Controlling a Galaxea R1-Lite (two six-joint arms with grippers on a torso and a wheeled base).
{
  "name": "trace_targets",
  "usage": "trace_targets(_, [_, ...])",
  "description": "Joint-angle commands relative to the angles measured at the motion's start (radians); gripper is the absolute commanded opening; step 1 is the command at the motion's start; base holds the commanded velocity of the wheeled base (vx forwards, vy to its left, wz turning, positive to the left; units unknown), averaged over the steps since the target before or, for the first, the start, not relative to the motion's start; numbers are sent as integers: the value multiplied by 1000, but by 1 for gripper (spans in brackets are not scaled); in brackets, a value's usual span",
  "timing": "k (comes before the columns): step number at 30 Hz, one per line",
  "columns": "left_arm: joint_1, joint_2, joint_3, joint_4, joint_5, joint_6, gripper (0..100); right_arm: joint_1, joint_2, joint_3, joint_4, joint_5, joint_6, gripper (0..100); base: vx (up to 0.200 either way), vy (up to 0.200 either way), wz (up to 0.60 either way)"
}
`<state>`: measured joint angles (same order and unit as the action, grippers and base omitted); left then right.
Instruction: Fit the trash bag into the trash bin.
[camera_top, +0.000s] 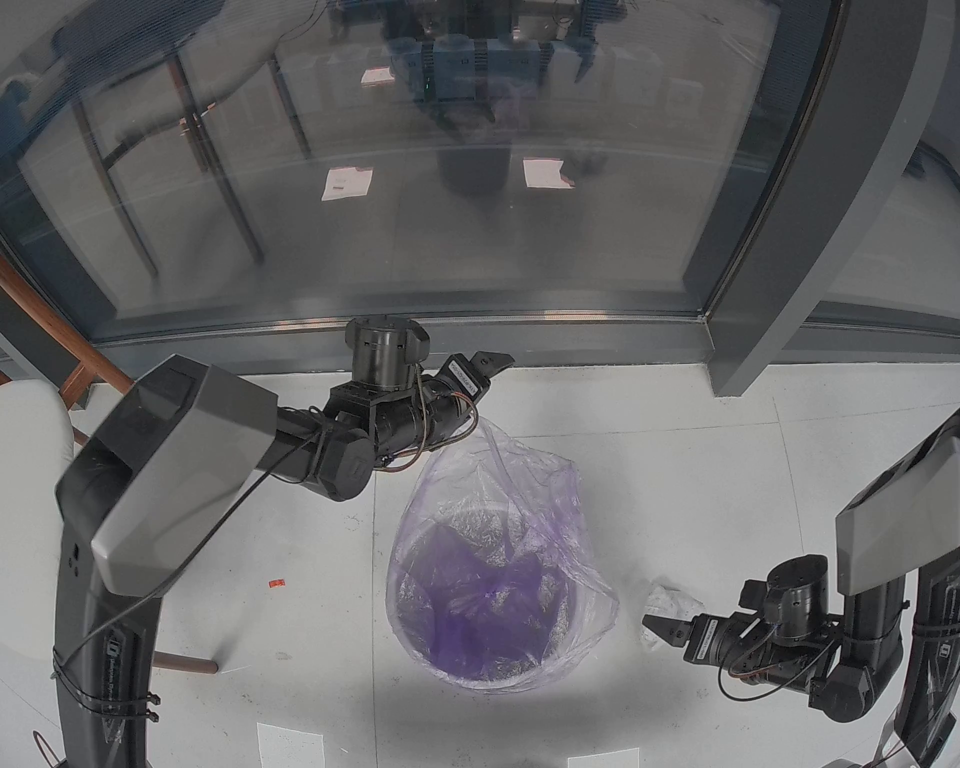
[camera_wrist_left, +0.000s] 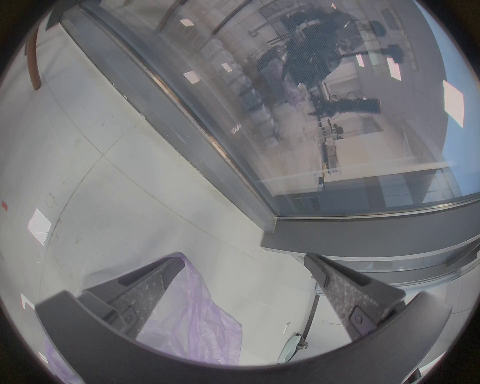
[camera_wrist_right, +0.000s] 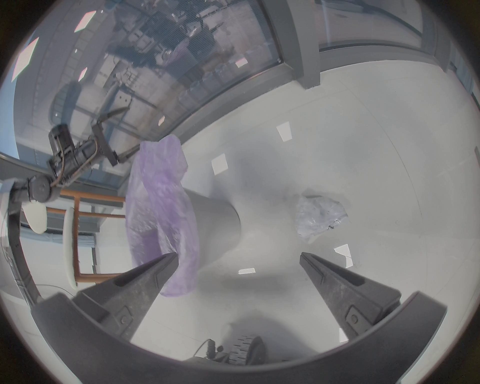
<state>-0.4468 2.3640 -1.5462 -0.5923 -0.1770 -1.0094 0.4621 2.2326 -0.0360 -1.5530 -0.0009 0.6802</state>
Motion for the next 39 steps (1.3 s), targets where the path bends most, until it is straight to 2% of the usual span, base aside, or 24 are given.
trace_targets(1, [10, -178, 279, -218, -2, -11, 100, -30, -30, -16, -9, 1, 22, 100, 0, 0, 0])
trace_targets(5, [-21, -163, 370, -300, -6, -9, 100, -30, 1, -33, -9, -11, 18, 100, 0, 0, 0])
trace_targets(11, [-69, -74, 353, -305, -16, -8, 100, -25, 13, -36, -9, -16, 18, 100, 0, 0, 0])
trace_targets(19, [-122, 96, 199, -287, -56, -9, 100, -33, 35, -38, -9, -18, 19, 100, 0, 0, 0])
trace_targets(22, [-124, 158, 129, -227, -56, -8, 100, -33, 36, -38, -9, -22, 19, 100, 0, 0, 0])
trace_targets(31, [-119, 233, 8, -193, -55, -14, 100, -33, 36, -42, -9, -25, 21, 100, 0, 0, 0])
trace_targets(34, [-121, 267, -71, -135, -55, -14, 100, -31, 38, -44, -9, -30, 22, 100, 0, 0, 0])
trace_targets(39, [-124, 284, -135, -139, -53, -32, 100, -30, 58, -44, -9, -34, 24, 100, 0, 0, 0])
